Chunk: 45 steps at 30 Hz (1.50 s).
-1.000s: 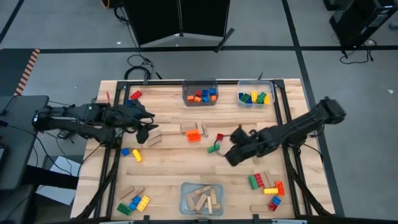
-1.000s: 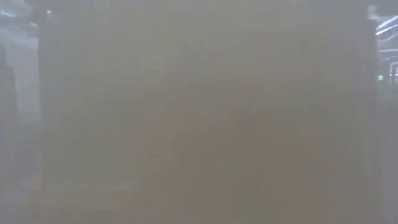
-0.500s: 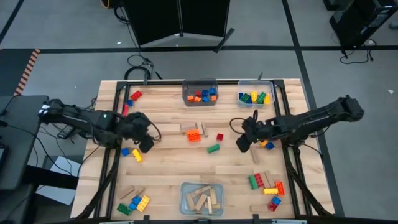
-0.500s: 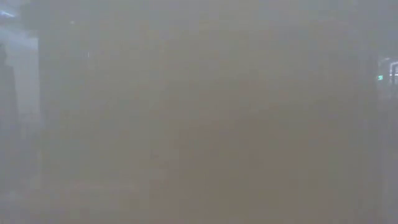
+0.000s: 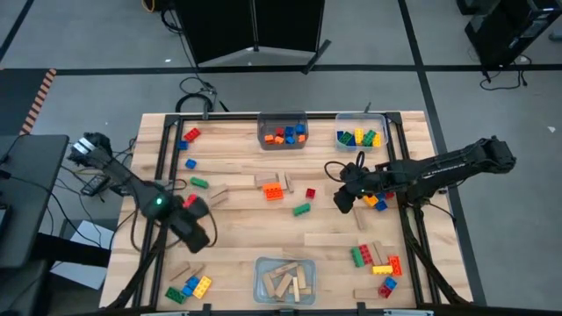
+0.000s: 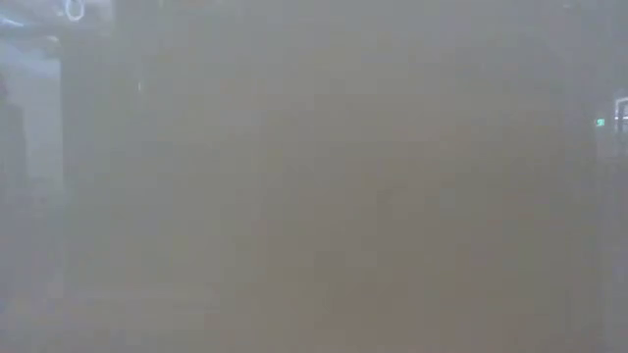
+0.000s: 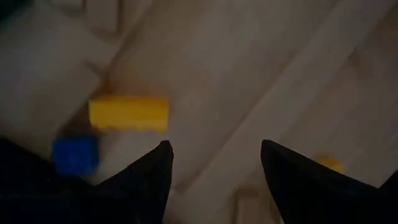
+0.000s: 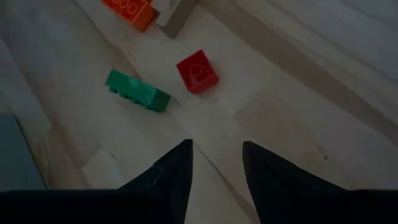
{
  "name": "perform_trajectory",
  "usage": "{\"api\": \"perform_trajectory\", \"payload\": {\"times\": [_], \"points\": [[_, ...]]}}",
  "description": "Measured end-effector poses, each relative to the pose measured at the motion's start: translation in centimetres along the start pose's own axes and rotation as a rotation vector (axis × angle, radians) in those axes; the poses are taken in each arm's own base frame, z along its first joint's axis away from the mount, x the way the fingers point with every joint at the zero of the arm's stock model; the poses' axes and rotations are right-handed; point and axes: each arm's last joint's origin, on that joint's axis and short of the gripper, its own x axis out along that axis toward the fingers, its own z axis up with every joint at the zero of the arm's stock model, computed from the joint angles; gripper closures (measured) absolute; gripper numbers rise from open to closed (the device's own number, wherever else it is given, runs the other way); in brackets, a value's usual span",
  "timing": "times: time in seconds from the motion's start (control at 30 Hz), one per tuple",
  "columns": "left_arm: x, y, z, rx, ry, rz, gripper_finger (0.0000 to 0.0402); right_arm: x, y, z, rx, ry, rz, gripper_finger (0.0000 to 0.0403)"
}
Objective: Sort blocks by size
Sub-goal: Put the brown block into the gray bin
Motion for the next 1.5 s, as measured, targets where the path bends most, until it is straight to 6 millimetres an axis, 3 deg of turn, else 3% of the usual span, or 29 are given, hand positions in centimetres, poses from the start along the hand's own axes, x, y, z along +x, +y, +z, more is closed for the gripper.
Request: {"api": "perform_trajectory", "payload": {"times": [0.3,0.57,0.97,1.3,1.4,1.5], "points": [[1.5,-2.8,-3.5,0.068,0.043,-0.059,0.0152,0.0,0.0,0.0,-0.004,0.001,0.000,0.0249],[3.9,-4.3,-5.2,0.119,0.110,0.001,0.0152,0.0,0.1,0.1,-0.001,-0.009,0.014,0.0249],[7.2,-7.1,-6.2,0.140,0.122,-0.071,0.0152,0.0,0.3,0.1,-0.013,-0.002,0.032,0.0249],[10.7,-7.4,-6.7,0.144,0.173,0.070,0.0155,0.0,0.3,0.1,-0.019,-0.001,0.032,0.0249],[10.9,-7.4,-6.8,0.143,0.176,0.074,0.0171,0.0,0.3,0.1,-0.019,-0.001,0.032,0.0249],[10.5,-7.6,-6.6,0.141,0.172,0.065,0.0214,0.0,0.3,0.1,-0.019,-0.003,0.033,0.0249]]}}
